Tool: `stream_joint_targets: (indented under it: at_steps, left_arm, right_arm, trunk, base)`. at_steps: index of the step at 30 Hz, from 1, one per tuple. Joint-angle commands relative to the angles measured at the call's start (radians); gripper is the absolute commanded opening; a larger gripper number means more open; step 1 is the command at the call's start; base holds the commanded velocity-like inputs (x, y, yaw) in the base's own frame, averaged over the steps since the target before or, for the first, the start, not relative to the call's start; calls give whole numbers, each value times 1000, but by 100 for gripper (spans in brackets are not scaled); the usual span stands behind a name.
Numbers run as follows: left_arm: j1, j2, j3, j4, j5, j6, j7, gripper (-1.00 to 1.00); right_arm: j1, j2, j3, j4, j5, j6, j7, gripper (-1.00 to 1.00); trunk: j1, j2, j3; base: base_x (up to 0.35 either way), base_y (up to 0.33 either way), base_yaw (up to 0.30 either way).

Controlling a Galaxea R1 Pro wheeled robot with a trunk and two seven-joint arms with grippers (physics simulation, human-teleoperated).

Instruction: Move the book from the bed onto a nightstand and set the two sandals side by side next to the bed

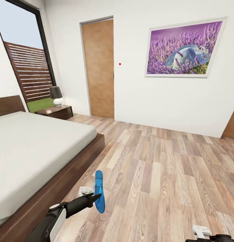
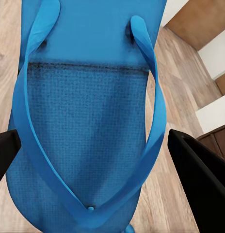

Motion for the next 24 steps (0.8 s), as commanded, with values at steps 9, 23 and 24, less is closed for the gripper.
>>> stream_joint_targets:
  at_steps: [9,23,24]
  left_arm:
    - [0,0,1,0,8,10,-3,-100]
    - [0,0,1,0,8,10,-3,-100]
    - [0,0,1,0,9,10,-3,-100]
  right_arm:
    - [-1,0,-1,-2,-2,6,2,100]
    - [-1,0,-1,-2,-2,7,2,100]
    - [-1,0,-1,-2,-2,7,2,100]
  trunk:
    - [0,0,-3]
    - [0,0,-8]
    - [0,0,-9]
  base:
    - [-6,0,195]
    - [0,0,286]
    - [0,0,287]
